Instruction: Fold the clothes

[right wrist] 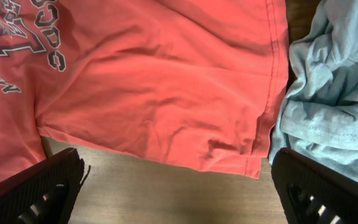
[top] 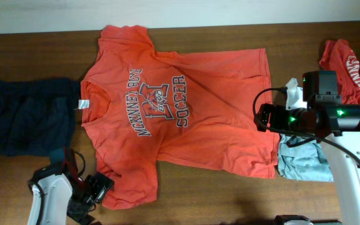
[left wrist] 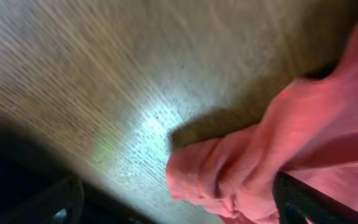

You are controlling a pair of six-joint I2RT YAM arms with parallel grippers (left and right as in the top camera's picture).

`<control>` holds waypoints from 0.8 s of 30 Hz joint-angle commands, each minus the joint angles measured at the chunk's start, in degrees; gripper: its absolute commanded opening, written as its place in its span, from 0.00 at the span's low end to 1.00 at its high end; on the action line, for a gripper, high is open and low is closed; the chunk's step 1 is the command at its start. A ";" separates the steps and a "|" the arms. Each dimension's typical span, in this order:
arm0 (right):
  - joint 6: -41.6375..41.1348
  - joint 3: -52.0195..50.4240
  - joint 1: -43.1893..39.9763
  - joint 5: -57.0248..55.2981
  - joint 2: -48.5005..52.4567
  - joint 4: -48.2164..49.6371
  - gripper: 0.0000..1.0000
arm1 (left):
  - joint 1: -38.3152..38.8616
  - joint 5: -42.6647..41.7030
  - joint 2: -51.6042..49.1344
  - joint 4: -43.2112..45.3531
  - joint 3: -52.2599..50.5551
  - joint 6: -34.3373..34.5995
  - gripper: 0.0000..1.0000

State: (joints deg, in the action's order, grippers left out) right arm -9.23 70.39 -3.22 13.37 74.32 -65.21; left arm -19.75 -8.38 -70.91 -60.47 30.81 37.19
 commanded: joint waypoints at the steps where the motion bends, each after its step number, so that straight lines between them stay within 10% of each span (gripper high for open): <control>1: -0.15 0.76 -0.17 -0.55 0.33 0.02 0.99 | -0.39 -1.07 0.50 1.01 -0.68 0.52 0.79; 6: -0.15 0.76 -0.17 -0.55 0.33 0.00 0.99 | -0.39 -2.38 0.50 1.31 -0.68 -1.57 0.27; 10: -0.15 0.76 -0.17 -0.55 0.33 0.02 0.99 | -0.39 -6.40 0.50 0.85 -0.66 -9.22 0.11; 24: -0.15 0.76 -0.17 -0.55 0.33 0.00 0.99 | -0.39 -10.34 7.17 -0.04 3.28 -16.31 0.00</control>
State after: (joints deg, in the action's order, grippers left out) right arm -9.21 70.39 -3.22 13.37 74.32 -65.19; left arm -19.81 -17.54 -66.11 -60.20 31.70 22.57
